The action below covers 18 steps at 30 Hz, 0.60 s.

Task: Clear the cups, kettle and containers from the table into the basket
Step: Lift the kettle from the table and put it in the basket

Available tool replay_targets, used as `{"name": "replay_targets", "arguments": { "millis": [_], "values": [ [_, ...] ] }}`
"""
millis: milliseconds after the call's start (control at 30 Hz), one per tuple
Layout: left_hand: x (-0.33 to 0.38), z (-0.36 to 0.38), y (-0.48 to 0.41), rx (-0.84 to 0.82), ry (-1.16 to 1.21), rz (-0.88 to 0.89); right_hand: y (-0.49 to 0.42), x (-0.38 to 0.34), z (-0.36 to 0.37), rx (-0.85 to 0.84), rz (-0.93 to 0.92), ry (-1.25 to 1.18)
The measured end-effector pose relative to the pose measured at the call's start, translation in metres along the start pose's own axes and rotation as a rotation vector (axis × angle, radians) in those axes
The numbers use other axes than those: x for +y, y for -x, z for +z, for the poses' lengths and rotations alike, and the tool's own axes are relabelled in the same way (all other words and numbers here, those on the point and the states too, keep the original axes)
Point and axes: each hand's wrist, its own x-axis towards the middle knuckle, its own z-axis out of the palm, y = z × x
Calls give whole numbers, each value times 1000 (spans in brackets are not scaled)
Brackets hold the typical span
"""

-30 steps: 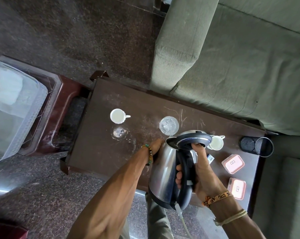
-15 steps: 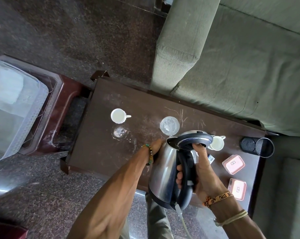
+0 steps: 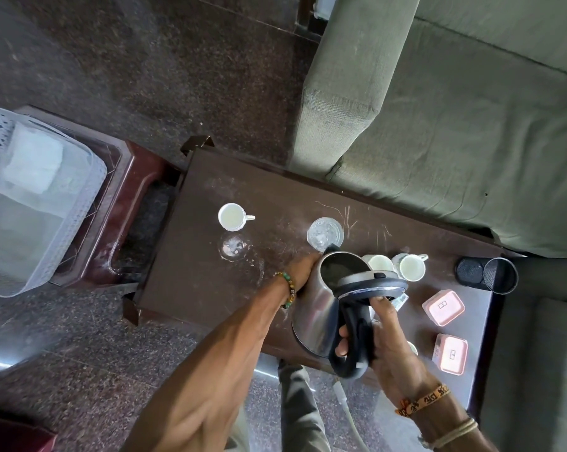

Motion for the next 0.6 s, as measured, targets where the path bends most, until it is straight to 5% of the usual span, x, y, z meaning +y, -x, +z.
{"name": "replay_targets", "arguments": {
  "millis": [600],
  "values": [
    [46,-62,139,90,-245,526,104,-15,90,-97,-202,61]
  ]
}}
